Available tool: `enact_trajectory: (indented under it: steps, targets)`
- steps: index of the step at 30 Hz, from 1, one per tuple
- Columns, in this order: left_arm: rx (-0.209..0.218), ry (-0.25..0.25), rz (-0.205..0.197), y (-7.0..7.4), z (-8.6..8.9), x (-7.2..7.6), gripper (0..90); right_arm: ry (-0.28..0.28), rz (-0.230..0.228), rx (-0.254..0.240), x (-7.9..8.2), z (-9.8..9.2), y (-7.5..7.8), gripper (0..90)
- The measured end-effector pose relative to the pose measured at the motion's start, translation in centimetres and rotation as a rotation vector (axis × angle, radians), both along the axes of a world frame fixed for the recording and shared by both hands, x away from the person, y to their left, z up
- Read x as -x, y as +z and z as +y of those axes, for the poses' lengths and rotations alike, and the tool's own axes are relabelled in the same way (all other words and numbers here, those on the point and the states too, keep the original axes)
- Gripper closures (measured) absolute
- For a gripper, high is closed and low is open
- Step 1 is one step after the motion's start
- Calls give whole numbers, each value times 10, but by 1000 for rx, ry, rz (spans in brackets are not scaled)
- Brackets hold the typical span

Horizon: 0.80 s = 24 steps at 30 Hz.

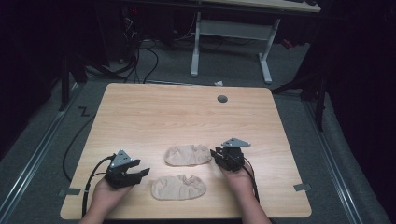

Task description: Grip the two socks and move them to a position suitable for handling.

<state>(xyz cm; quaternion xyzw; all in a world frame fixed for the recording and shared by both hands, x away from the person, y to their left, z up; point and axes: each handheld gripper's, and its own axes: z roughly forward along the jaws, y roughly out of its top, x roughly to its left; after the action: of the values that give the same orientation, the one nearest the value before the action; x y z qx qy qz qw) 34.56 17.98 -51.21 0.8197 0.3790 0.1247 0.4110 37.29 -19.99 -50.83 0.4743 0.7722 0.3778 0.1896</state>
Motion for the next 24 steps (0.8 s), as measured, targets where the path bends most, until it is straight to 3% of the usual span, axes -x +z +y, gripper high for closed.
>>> enact_trajectory:
  steps: [4, 8, 11, 16, 19, 21, 24]
  targets:
    - [4, 0, 4, 2, -10, -5, 444, 19, -3, 24, 0, 2, -3, 663]
    - [7, -2, -11, 7, -24, -16, 450, 25, 4, 5, -2, 2, -4, 643]
    - [5, -9, 3, 3, -43, -31, 460, 28, 11, -11, -3, 3, -3, 650]
    - [24, -9, 31, -4, -60, -44, 489, 27, 28, -26, -8, 4, -5, 681]
    - [71, 18, 51, -10, -64, -51, 567, 36, 56, -26, -14, 8, -10, 688]
    - [69, 25, 57, -12, -64, -53, 590, 43, 68, -25, -14, 10, -11, 688]
    - [48, 33, 64, -16, -65, -56, 662, 51, 67, 18, -15, 16, -13, 688]
